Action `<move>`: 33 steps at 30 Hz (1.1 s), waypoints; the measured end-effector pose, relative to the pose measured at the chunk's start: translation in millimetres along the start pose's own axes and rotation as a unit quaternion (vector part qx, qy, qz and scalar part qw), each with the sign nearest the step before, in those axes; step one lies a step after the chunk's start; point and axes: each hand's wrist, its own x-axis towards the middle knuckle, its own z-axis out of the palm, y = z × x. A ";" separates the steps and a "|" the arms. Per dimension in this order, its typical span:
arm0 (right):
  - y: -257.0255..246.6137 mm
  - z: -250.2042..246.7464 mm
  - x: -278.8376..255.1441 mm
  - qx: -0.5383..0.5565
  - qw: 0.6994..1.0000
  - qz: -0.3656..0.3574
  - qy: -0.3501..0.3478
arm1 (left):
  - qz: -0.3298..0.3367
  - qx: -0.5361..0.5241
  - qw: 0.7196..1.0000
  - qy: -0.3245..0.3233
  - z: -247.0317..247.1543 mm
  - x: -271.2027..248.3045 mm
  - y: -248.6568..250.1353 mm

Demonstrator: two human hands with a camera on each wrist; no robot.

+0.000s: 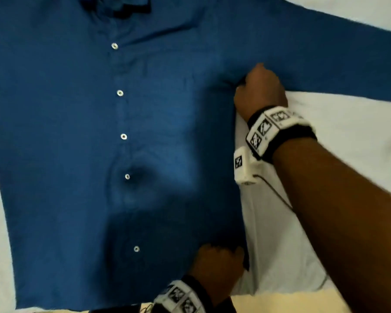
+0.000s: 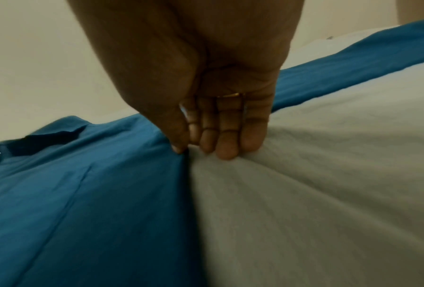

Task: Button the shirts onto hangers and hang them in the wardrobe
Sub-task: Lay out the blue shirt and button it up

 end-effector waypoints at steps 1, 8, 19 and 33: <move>-7.4 4.1 -14.8 -0.012 0.998 0.004 0.054 | -0.017 -0.012 0.998 0.055 -13.4 -6.5 -12.7; -54.4 73.4 -54.2 -0.148 0.915 -0.368 -0.069 | -0.213 0.082 0.914 0.335 -107.1 -55.9 -165.6; -108.4 -13.0 38.7 -0.092 0.984 -0.151 0.035 | -0.320 0.079 0.880 0.342 -164.1 -101.4 -272.5; -304.6 11.8 144.8 -0.267 0.897 -0.347 0.064 | -0.375 0.022 0.880 0.292 -157.6 -87.1 -317.4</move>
